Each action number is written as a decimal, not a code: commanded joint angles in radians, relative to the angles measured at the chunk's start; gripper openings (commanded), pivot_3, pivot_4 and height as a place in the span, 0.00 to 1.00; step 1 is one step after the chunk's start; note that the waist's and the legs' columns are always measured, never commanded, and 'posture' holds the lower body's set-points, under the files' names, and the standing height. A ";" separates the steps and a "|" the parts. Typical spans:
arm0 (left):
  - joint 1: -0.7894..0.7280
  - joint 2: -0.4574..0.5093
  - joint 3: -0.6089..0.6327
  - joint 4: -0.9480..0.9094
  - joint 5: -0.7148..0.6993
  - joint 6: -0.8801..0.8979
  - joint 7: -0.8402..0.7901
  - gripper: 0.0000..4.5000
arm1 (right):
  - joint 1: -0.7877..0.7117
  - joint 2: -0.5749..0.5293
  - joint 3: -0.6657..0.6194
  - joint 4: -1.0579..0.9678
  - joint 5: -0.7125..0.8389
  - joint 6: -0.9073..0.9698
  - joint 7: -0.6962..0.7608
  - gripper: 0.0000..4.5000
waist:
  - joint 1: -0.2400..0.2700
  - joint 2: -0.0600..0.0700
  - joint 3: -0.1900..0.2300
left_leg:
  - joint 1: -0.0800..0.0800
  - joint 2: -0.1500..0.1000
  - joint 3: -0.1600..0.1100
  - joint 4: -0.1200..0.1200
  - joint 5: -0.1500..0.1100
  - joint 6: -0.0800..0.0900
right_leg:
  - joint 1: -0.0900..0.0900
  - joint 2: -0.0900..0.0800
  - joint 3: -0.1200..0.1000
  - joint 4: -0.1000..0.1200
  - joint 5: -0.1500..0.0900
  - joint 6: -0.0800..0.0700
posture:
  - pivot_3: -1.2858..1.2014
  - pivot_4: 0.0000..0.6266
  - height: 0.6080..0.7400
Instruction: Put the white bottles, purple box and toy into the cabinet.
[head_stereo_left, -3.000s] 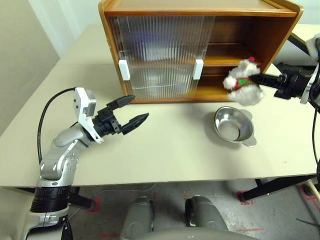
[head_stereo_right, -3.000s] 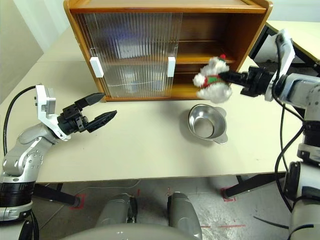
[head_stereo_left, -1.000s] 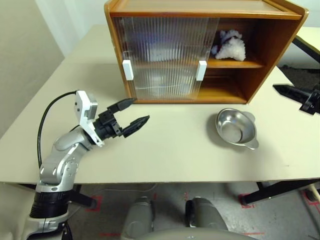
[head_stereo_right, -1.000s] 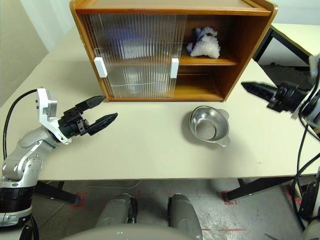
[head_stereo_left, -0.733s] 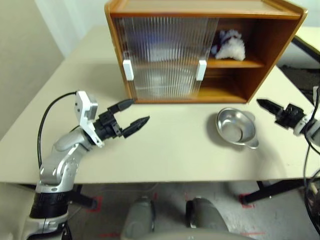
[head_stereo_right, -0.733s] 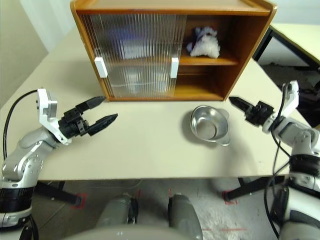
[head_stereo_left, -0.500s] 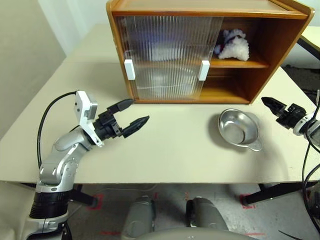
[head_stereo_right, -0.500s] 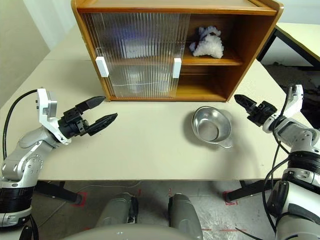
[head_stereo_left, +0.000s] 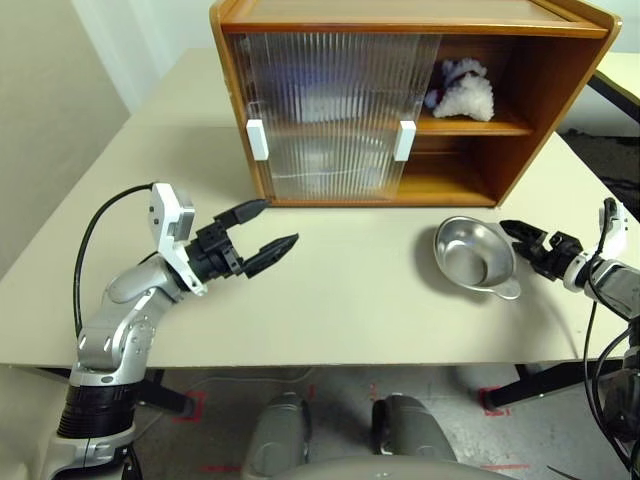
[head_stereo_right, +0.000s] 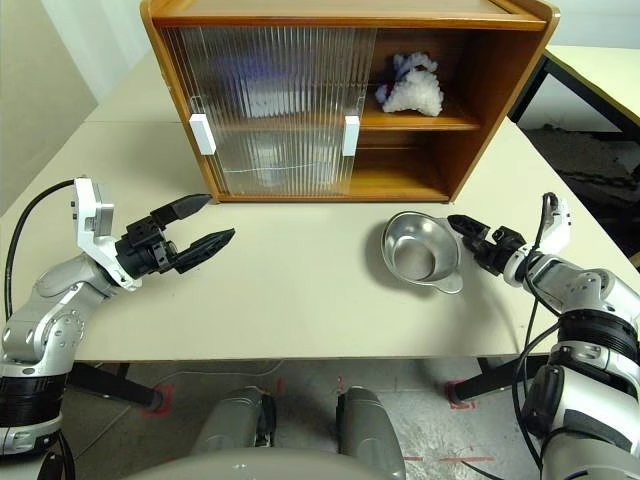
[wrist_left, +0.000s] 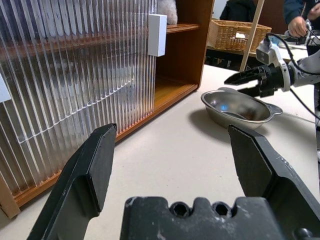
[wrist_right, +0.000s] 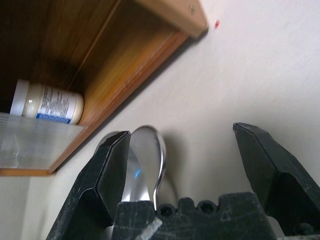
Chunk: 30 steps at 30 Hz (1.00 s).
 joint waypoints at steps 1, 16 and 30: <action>0.000 0.012 -0.001 -0.004 0.009 -0.007 -0.007 1.00 | -0.003 0.021 0.000 -0.014 0.032 0.038 0.014 0.90 | -0.001 0.000 0.000 | 0.000 0.000 0.000 0.000 0.000 0.000 | 0.000 0.000 0.000 0.000 0.000 0.000 | 0.57 0.00 1.00; -0.010 0.021 -0.002 -0.027 -0.006 0.019 0.011 1.00 | 0.029 0.028 -0.028 -0.075 0.101 0.055 -0.005 0.01 | 0.019 -0.005 -0.004 | 0.000 0.000 -0.001 0.000 0.000 0.000 | 0.001 -0.001 -0.001 -0.001 0.000 0.000 | 0.57 0.00 1.00; -0.023 0.027 0.002 -0.032 -0.008 0.037 0.012 1.00 | -0.089 0.209 -0.339 -0.080 0.395 0.031 -0.263 0.00 | 0.011 -0.001 -0.002 | -0.001 0.001 0.001 -0.001 0.000 -0.001 | -0.001 -0.001 -0.001 -0.002 0.001 0.000 | 0.57 0.00 1.00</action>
